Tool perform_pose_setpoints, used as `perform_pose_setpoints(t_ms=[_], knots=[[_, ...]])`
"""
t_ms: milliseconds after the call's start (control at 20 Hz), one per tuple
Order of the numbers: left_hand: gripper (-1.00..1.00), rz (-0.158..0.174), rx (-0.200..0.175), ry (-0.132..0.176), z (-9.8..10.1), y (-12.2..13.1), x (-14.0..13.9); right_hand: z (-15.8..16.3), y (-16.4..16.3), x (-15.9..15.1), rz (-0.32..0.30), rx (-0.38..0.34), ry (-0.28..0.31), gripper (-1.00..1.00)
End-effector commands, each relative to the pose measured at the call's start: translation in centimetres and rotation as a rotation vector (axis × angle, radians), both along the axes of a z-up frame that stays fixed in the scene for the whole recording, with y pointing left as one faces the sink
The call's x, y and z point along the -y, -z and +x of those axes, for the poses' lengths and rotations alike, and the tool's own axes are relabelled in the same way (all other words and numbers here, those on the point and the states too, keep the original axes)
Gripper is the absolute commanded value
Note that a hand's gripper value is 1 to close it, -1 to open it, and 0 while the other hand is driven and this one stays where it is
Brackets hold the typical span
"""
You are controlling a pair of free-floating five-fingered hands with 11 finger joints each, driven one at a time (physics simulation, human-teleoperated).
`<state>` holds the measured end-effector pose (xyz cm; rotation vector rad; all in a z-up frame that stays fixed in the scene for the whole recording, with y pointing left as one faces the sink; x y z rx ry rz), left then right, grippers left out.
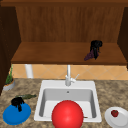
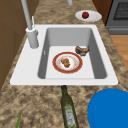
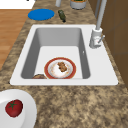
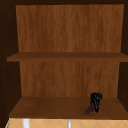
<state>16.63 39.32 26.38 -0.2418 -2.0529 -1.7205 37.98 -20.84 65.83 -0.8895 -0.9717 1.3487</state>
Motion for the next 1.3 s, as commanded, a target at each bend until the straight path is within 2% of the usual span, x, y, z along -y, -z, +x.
perform_pose_setpoints(t_ms=[0, 250, 750, 900, 1050, 1250], knots=[[0.0, 0.0, 0.0, 0.0, 0.0, 0.0, 0.0, -2.8, 0.4, 1.1, 0.0, 0.0, 0.023, 1.0], [0.0, 0.0, 0.0, 0.0, 0.0, 0.0, 0.0, -6.4, 0.9, 2.5, -0.005, -0.006, 0.025, 1.0], [0.0, 0.0, 0.0, 0.0, 0.0, 0.0, 0.0, -13.5, 4.8, 4.8, -0.031, -0.008, 0.027, 1.0], [0.0, 0.0, 0.0, 0.0, 0.0, 0.0, 0.0, -15.7, 6.3, 5.5, -0.038, -0.006, 0.027, 1.0], [0.0, 0.0, 0.0, 0.0, 0.0, 0.0, 0.0, -17.6, 8.8, 6.2, -0.065, 0.001, 0.032, 1.0], [0.0, 0.0, 0.0, 0.0, 0.0, 0.0, 0.0, -19.8, 12.1, 7.8, -0.071, 0.005, 0.034, 1.0]])
